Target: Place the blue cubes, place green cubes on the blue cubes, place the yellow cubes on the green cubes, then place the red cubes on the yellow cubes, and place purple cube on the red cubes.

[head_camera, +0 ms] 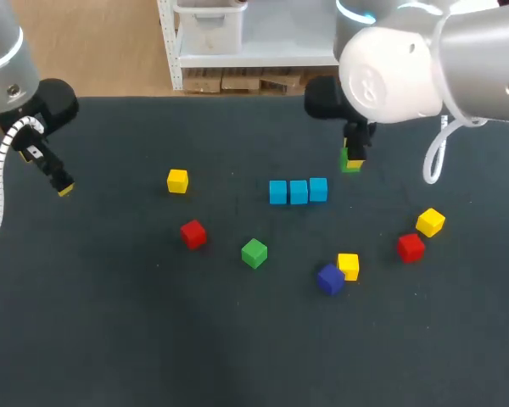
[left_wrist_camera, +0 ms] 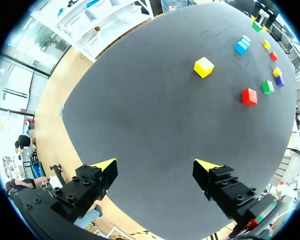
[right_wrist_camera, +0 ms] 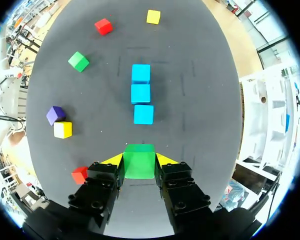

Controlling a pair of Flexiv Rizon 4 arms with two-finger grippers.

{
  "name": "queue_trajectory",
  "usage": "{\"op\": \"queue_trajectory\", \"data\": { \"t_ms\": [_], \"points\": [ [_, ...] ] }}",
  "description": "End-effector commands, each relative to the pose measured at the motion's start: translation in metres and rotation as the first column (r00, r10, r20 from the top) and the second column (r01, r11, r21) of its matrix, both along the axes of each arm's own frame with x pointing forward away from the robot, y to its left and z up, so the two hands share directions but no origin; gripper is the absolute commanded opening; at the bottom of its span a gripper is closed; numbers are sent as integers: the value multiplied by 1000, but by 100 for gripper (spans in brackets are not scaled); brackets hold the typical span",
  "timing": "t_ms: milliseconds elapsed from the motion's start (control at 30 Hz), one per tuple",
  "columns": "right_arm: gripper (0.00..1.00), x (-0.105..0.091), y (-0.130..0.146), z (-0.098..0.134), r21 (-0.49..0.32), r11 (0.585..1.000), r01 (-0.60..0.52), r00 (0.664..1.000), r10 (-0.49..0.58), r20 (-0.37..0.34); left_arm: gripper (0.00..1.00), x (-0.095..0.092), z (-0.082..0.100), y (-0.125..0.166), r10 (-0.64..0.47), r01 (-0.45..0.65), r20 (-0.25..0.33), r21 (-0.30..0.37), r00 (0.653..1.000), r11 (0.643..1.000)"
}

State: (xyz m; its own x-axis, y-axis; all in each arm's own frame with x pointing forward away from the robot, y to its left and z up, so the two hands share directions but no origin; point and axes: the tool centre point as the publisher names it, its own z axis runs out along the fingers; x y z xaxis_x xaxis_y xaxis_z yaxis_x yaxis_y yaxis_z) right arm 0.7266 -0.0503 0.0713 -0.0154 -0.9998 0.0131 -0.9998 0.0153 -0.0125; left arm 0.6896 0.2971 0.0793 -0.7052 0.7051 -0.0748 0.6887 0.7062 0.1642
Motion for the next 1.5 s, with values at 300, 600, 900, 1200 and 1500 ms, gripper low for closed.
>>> {"op": "queue_trajectory", "data": {
  "t_ms": [300, 600, 900, 1200, 1500],
  "points": [
    [0, 14, 32, -7, 16, 999, -49, 999, 50, -12, 100, 1, 0, 0, 1, -1, -2, 1, 1000, 1000],
    [0, 15, 47, -7, 32, 996, -87, 995, 88, -52, 100, 1, 0, 0, 1, -1, -2, 1, 1000, 1000],
    [0, 12, 55, -17, 17, 997, -70, 993, 72, -99, 100, 1, 0, 0, 1, -1, -2, 1, 1000, 1000],
    [0, 7, 57, -22, -1, 999, -37, 993, 37, -114, 100, 1, 0, 0, 1, -1, -2, 1, 1000, 1000],
    [0, 8, 56, -28, -24, 999, -24, 994, 21, -108, 100, 1, 0, 0, 1, -1, -2, 1, 1000, 1000]
  ]
}}
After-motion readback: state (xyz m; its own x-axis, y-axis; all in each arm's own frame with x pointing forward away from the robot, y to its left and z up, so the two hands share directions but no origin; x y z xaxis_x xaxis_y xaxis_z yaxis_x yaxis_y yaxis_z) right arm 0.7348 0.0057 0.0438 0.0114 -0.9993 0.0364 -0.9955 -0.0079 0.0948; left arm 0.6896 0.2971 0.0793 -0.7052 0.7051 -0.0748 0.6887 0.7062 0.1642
